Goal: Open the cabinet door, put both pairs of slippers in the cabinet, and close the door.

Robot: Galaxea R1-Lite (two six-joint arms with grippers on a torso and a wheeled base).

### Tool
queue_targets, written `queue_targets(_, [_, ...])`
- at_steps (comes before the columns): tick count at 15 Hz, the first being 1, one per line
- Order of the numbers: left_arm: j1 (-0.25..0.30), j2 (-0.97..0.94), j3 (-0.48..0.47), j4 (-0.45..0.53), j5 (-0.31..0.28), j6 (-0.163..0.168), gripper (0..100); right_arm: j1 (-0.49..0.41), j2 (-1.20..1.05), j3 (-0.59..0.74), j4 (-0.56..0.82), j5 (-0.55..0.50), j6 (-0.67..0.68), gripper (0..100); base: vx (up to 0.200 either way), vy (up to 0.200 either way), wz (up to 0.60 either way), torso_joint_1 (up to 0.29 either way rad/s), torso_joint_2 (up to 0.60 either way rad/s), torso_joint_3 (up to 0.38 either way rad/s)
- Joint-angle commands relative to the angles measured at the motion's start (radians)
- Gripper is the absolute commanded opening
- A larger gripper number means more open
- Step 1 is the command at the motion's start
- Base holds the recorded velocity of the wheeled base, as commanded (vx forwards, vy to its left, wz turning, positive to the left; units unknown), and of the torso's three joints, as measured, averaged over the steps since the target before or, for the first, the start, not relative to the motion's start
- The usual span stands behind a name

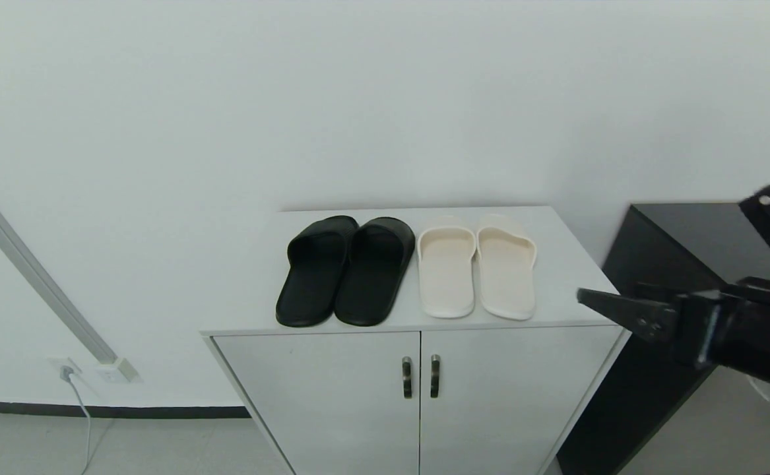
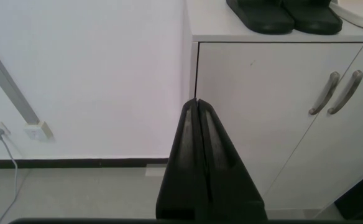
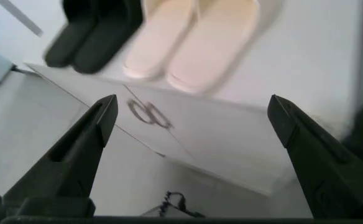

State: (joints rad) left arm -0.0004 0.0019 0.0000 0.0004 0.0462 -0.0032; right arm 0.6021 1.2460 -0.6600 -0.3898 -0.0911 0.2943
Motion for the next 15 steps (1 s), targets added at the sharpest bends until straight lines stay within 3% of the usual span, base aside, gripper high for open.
queue_targets(1, [-0.001,0.0,0.0,0.0,0.0,0.0,0,0.053,0.213,-0.122,-0.014,-0.065,0.032,100,0.0,0.0,0.0,0.0,0.0,0.0])
queue_targets(4, [-0.001,0.0,0.0,0.0,-0.003,0.002,0,0.057,0.346,-0.279,-0.008,-0.151,0.029,100,0.0,0.0,0.0,0.0,0.0,0.0])
queue_targets(5, [0.0,0.0,0.0,0.0,-0.003,0.002,0,0.087,0.423,-0.359,-0.006,-0.24,0.019,100,0.0,0.0,0.0,0.0,0.0,0.0])
queue_targets(6, [-0.001,0.0,0.0,0.0,-0.003,0.002,0,0.087,0.426,-0.363,-0.006,-0.243,0.019,100,0.0,0.0,0.0,0.0,0.0,0.0])
queue_targets(7, [0.0,0.0,0.0,0.0,-0.002,0.0,0,0.12,0.518,-0.467,0.005,-0.331,0.017,100,0.0,0.0,0.0,0.0,0.0,0.0])
queue_targets(10, [0.0,0.0,0.0,0.0,-0.002,0.0,0,0.15,0.607,-0.618,0.089,-0.446,0.011,100,0.0,0.0,0.0,0.0,0.0,0.0])
queue_targets(15, [-0.001,0.0,0.0,0.0,-0.002,0.0,0,0.153,0.721,-0.699,0.121,-0.552,0.011,100,0.0,0.0,0.0,0.0,0.0,0.0])
